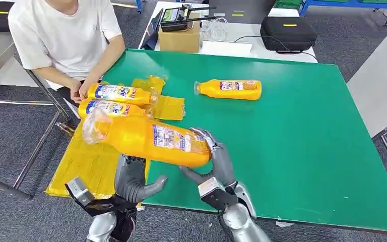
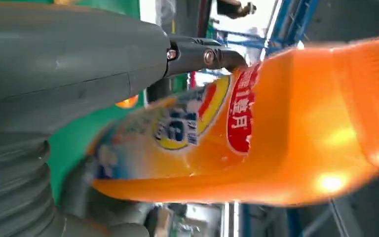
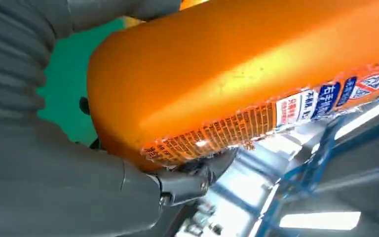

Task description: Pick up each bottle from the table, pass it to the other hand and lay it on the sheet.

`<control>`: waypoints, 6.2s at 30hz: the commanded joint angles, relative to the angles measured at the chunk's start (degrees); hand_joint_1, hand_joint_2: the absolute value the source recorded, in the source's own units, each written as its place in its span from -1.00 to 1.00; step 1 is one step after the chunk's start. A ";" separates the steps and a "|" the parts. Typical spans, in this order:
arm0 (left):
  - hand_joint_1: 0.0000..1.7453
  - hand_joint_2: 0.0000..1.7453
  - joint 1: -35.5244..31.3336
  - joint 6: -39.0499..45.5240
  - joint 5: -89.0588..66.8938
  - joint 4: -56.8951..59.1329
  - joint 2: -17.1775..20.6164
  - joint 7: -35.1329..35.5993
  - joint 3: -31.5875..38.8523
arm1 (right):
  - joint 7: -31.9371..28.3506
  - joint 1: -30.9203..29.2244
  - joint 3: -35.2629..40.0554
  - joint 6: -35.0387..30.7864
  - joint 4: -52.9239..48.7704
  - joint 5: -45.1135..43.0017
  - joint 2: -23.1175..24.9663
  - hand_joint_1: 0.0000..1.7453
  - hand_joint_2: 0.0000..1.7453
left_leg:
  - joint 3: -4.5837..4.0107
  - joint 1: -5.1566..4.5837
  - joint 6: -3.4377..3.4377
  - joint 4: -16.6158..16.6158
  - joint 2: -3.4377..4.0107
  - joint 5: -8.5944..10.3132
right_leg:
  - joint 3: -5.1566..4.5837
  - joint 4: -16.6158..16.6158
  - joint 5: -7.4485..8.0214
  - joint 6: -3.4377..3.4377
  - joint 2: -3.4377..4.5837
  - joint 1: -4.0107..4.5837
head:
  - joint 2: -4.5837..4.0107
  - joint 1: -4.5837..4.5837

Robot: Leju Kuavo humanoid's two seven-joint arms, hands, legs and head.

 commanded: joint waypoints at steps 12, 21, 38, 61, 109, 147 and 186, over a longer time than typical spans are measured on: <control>-1.00 1.00 -4.03 -2.34 1.62 2.98 1.09 -2.35 -2.16 | 4.98 -4.04 10.66 1.78 15.02 1.19 -0.51 1.00 1.00 | 0.26 0.03 0.20 -0.25 -0.01 0.06 | 0.24 -0.25 0.08 -0.33 0.04 0.10 | 0.00 0.00; 1.00 1.00 -3.15 -3.68 -0.15 3.52 1.34 -2.74 -2.16 | 3.83 -1.90 7.76 -6.43 12.89 0.82 1.77 -1.00 -1.00 | 0.12 0.00 0.10 -0.11 -0.03 0.00 | 0.10 -0.09 -0.01 -0.17 0.00 0.03 | 0.00 -0.02; 1.00 1.00 -2.82 5.24 -8.88 4.25 2.58 -1.97 -1.55 | 2.78 0.13 4.27 -13.64 2.31 0.12 0.85 -1.00 -1.00 | 0.18 -0.01 0.19 -0.17 -0.02 -0.01 | 0.14 -0.14 -0.01 -0.30 0.03 0.06 | 0.00 0.00; 1.00 1.00 -12.17 39.98 -53.84 25.98 7.83 14.52 3.30 | 3.18 5.40 -2.29 -14.96 0.52 -2.24 0.99 -1.00 -1.00 | 0.20 0.02 0.16 -0.23 -0.05 0.07 | 0.21 -0.20 0.02 -0.30 -0.07 0.08 | 0.00 0.00; -1.00 1.00 -10.98 25.66 -23.19 14.49 0.40 17.00 14.49 | 4.10 5.65 -3.78 -14.23 6.30 -0.70 -0.58 -1.00 1.00 | 0.53 -0.10 0.13 -0.06 -0.24 0.09 | 0.58 0.07 -0.04 -0.14 -0.18 -0.08 | 0.00 -0.04; -1.00 1.00 -3.20 24.68 -4.24 -5.06 -0.17 3.68 11.85 | 35.71 -5.44 0.96 -6.68 15.84 44.79 -13.64 -1.00 1.00 | 0.10 -0.01 0.10 -0.05 0.07 0.07 | -0.01 0.05 0.04 -0.22 0.11 0.05 | 0.00 0.00; -1.00 1.00 -1.10 16.07 1.69 -5.56 -1.49 10.09 14.61 | 44.34 -13.84 3.63 8.57 27.00 47.65 -16.27 -1.00 1.00 | 0.66 0.00 0.07 -0.07 -0.12 0.14 | 0.57 -0.03 0.04 -0.20 -0.11 0.05 | 0.00 -0.02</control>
